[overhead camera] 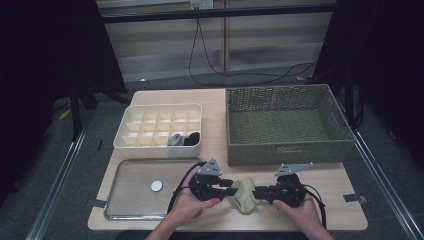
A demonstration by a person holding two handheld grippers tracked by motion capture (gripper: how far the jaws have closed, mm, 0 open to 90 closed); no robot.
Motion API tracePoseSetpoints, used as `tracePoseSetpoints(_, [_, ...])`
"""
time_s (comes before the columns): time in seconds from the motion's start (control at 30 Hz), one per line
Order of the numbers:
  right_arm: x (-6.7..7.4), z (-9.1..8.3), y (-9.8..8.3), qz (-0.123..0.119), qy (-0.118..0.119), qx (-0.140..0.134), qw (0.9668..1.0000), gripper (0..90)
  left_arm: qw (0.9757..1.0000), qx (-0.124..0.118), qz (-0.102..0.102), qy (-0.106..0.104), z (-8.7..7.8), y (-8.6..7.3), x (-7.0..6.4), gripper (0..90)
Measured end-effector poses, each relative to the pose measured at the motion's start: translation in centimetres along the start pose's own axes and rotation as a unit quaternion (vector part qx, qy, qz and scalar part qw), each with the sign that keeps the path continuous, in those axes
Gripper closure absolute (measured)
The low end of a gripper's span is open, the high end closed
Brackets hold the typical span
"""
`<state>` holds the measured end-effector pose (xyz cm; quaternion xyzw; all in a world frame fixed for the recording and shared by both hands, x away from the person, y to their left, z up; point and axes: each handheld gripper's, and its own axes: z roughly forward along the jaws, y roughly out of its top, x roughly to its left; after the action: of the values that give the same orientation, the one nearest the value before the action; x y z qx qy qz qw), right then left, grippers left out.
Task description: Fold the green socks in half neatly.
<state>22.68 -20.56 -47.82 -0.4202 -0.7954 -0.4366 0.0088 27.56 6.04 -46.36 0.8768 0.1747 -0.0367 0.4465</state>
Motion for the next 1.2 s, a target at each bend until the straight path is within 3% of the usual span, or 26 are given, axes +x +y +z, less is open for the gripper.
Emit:
tracePoseSetpoints(0.1, [-0.6,-0.5,-0.7,0.012,-0.012,0.003,0.9999,76.7,0.9997,0.011,0.016,-0.018,1.9,0.8,-0.5,72.4])
tracePoseSetpoints(0.27, [-0.7,-0.1,-0.9,0.001,-0.016,0.014,0.9998,74.1,0.9987,0.038,0.023,-0.026,3.6,0.7,-0.7,76.3])
tracePoseSetpoints(0.43, [-1.0,0.3,-1.4,0.005,-0.015,0.028,0.9995,70.3,0.9973,0.065,0.025,-0.022,4.3,0.0,-0.3,77.1])
tracePoseSetpoints(0.63, [-1.1,0.8,-1.2,0.008,-0.023,0.029,0.9993,62.5,0.9972,0.066,0.021,-0.028,4.8,-0.4,0.0,79.7])
tracePoseSetpoints(0.73, [-1.0,1.1,-0.9,0.004,-0.022,0.032,0.9992,64.9,0.9974,0.064,0.024,-0.024,4.8,-0.5,-0.1,80.5])
tracePoseSetpoints(0.77, [-1.1,1.2,-0.9,0.004,-0.02,0.035,0.9992,65.0,0.997,0.067,0.034,-0.02,4.8,-0.5,-0.2,80.7])
tracePoseSetpoints(0.93, [-1.0,1.5,-1.2,0.003,-0.019,0.042,0.9989,67.3,0.9972,0.065,0.033,-0.019,4.9,-0.5,-0.2,81.3])
tracePoseSetpoints(1.07, [-0.7,1.7,-1.3,0.001,-0.027,0.038,0.9989,74.5,0.9974,0.064,0.03,-0.016,4.9,-0.5,-0.3,82.4])
tracePoseSetpoints(1.2, [-0.8,1.8,-1.2,0.008,-0.021,0.033,0.9992,83.0,0.9972,0.066,0.031,-0.016,4.9,-0.5,-0.2,83.4])
